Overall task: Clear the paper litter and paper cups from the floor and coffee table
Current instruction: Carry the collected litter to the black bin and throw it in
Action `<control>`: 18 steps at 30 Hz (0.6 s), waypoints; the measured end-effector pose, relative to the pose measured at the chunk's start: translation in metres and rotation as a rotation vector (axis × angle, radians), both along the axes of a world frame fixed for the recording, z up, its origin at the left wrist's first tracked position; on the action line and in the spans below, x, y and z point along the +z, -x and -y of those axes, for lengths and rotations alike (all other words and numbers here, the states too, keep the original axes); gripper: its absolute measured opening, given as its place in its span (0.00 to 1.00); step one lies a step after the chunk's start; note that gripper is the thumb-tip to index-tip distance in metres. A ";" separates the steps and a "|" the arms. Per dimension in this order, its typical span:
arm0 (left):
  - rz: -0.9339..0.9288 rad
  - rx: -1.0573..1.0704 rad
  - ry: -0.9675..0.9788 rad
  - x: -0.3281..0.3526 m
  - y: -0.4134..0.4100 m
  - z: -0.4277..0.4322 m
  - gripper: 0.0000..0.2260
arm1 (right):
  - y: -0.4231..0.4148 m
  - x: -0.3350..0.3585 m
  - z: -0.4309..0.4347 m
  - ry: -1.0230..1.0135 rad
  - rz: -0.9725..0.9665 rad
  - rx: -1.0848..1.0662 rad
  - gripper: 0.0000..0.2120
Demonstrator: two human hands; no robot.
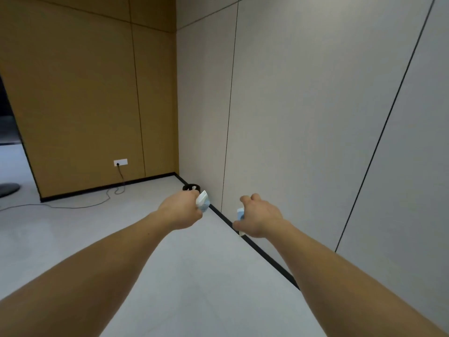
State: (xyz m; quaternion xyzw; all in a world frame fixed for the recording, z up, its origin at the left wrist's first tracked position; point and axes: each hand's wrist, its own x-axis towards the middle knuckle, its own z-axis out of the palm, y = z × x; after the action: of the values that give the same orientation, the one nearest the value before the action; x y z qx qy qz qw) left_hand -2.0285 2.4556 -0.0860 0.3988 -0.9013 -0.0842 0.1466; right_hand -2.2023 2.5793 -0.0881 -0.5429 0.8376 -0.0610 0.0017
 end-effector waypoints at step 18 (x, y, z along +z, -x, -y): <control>-0.026 0.205 -0.071 -0.036 0.214 0.327 0.09 | 0.238 -0.024 0.380 -0.051 0.036 0.197 0.33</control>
State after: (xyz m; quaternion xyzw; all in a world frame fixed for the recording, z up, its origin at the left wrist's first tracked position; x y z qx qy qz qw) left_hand -2.2421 2.1289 -0.1219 0.4926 -0.8503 -0.1058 0.1519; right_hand -2.4406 2.1988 -0.1116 -0.6211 0.7814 -0.0489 0.0363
